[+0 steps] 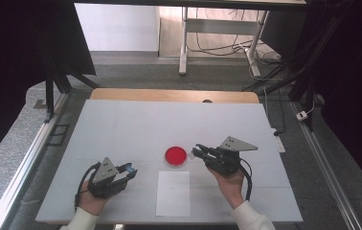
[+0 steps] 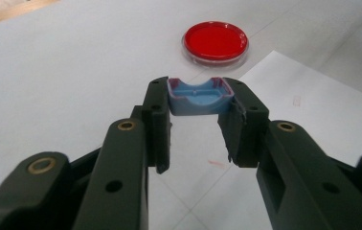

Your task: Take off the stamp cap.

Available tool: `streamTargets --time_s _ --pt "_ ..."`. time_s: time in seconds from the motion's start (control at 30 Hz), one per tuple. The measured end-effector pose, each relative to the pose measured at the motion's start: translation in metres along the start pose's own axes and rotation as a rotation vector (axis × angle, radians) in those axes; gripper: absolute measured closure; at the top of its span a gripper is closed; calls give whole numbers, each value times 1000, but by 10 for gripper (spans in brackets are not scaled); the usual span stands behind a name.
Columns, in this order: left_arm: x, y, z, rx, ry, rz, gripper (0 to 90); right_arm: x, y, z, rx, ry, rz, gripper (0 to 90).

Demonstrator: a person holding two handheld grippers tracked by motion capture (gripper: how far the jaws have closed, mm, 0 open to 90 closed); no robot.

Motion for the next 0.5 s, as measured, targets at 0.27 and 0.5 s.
streamTargets --time_s 0.27,0.5 --pt "-12 -13 3 7 -30 -7 649 -1 -6 -4 -11 0 6 752" --pt "-15 -15 7 11 -35 -7 649 -1 -5 -3 -9 -8 13 752"
Point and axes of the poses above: each handheld gripper's, and its own axes: y roughly forward along the jaws, x roughly out of its top, z roughly to its left, the point moved 2 cm from there along y, roughly forward along the jaws, and after that the axes turned 5 degrees about y, right-handed, at the moved point
